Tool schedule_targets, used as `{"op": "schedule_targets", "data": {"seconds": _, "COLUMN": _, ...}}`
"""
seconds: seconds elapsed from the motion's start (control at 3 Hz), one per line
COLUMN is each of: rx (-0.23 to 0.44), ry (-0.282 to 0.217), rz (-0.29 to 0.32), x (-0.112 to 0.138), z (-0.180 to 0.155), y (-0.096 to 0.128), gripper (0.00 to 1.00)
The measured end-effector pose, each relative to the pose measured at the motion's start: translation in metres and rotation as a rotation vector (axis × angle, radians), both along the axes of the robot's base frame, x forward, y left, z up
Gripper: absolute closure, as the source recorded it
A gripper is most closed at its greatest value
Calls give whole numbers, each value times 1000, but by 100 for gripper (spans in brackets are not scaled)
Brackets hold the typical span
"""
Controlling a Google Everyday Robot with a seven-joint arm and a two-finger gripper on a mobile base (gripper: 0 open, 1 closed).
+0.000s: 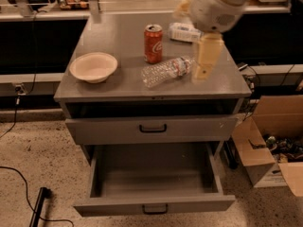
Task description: Place water bottle into middle drawer
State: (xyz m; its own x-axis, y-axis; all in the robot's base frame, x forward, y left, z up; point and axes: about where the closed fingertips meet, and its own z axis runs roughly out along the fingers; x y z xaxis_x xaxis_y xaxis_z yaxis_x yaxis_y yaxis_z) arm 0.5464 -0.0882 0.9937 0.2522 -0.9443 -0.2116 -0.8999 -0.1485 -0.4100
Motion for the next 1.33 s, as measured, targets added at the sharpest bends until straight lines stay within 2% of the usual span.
{"op": "schedule_targets", "data": {"seconds": 0.33, "rx": -32, "ry": 15, "rz": 123, "x": 40, "z": -19, "y": 52, "gripper": 0}}
{"op": "schedule_targets", "data": {"seconds": 0.67, "rx": -73, "ry": 71, "rz": 191, "x": 63, "z": -56, "y": 78, "gripper": 0}}
{"op": "schedule_targets", "data": {"seconds": 1.0, "rx": -146, "ry": 129, "rz": 218, "x": 71, "z": -102, "y": 84, "gripper": 0}}
{"op": "schedule_targets", "data": {"seconds": 1.33, "rx": -202, "ry": 166, "rz": 213, "x": 82, "z": -133, "y": 80, "gripper": 0}}
